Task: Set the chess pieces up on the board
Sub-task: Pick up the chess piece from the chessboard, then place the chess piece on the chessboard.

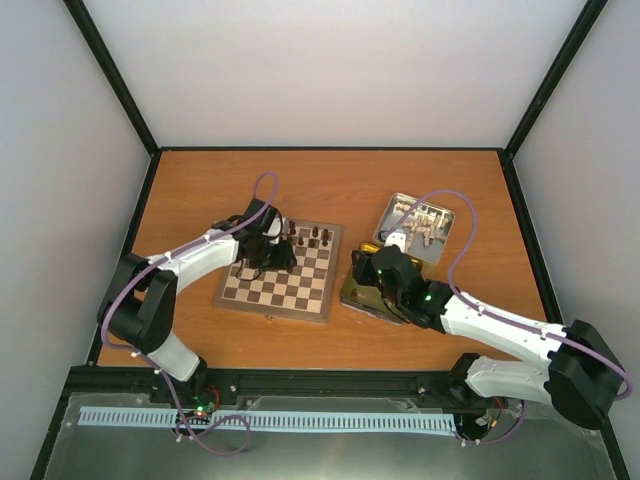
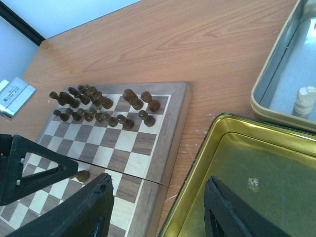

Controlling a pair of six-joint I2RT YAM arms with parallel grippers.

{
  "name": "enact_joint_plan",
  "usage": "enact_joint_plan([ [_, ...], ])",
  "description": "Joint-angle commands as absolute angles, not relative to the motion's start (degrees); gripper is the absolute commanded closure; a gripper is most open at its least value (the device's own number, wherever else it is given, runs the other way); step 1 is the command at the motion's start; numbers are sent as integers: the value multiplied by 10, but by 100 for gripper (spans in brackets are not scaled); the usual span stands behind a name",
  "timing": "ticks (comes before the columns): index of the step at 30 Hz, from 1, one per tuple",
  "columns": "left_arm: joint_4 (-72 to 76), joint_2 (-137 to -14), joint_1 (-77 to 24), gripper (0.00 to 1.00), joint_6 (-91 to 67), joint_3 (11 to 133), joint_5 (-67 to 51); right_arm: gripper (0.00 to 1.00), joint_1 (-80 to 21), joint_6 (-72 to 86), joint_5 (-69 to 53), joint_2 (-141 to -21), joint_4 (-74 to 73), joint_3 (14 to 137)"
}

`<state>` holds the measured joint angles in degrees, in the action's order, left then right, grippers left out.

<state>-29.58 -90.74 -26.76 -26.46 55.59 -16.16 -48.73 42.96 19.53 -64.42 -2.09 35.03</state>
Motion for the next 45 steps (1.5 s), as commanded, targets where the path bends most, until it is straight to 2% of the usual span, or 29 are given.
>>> enact_joint_plan([
  [1, -318, -928, -270, 60, -261, 590, -149, 49, -480, 438, 216, -632, -31, 342],
  [8, -338, -946, -270, 84, -254, 615, -144, 50, -472, 431, 221, -619, -38, 341],
  [11, -353, -935, -270, 89, -249, 630, -136, 50, -469, 429, 225, -609, -43, 340],
  [18, -401, -926, -270, 89, -226, 726, -104, 50, -463, 425, 232, -588, -56, 339],
  [27, -471, -1024, -274, 89, -199, 893, -42, 50, -458, 430, 235, -564, -72, 325],
  [37, -506, -1119, -306, 88, -198, 980, 3, 50, -454, 435, 239, -542, -83, 311],
  [45, -543, -1185, -334, 88, -199, 1030, 94, 50, -452, 441, 229, -540, -81, 306],
])
